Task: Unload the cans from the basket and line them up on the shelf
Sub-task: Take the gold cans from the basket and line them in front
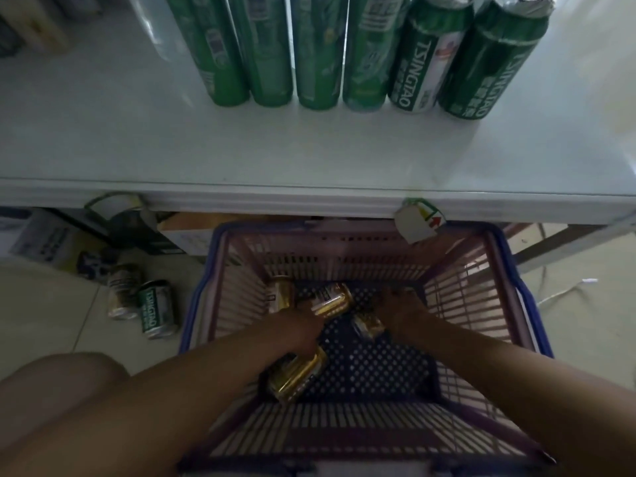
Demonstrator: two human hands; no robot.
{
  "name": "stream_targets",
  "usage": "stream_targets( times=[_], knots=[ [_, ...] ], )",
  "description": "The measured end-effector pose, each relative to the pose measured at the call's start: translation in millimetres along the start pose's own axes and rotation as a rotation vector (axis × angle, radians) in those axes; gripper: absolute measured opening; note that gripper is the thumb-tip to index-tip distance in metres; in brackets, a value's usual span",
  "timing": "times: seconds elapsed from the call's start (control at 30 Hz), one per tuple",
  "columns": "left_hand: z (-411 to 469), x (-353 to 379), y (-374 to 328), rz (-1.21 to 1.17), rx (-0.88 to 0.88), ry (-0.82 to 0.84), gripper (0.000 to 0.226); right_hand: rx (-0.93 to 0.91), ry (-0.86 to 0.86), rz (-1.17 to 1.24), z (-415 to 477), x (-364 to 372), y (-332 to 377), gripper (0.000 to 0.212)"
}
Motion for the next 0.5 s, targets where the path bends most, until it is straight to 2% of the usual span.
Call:
stream_targets(
  times=[0.13,0.23,0.3,0.4,0.5],
  knots=[
    [9.0,29.8,-2.1,0.027,-0.014,0.073,0.058,0.039,-0.115,0.048,24.6,15.3,8.7,0.065],
    [15.1,47.3,-2.6,0.065,-0.03,0.082,0.068,0.008,-0.098,0.067,36.9,25.1,6.6,0.07],
    [18.3,52.6,-0.6,-0.01,-0.055,0.043,0.074,-0.011,-0.08,0.105,39.2,29.3,3.6,0.073],
    [20.9,57.9,4.5,-0.141,-0.055,0.004,0.082,-0.036,-0.149,0.181,31.9,25.6,2.5,0.071],
    [20.5,60.0,11.6,-0.208,-0.056,-0.014,0.098,-0.054,-0.209,0.357,9.3,10.9,0.5,0.069]
  ],
)
Point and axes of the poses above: each hand's wrist, its own z-axis towards the middle knuckle, its own x-axis out of the palm, y = z × x, the point moved 9 cm from there along z, towards the middle knuckle, and after that the axes turned 4 degrees about -z, right-handed, at the moved point
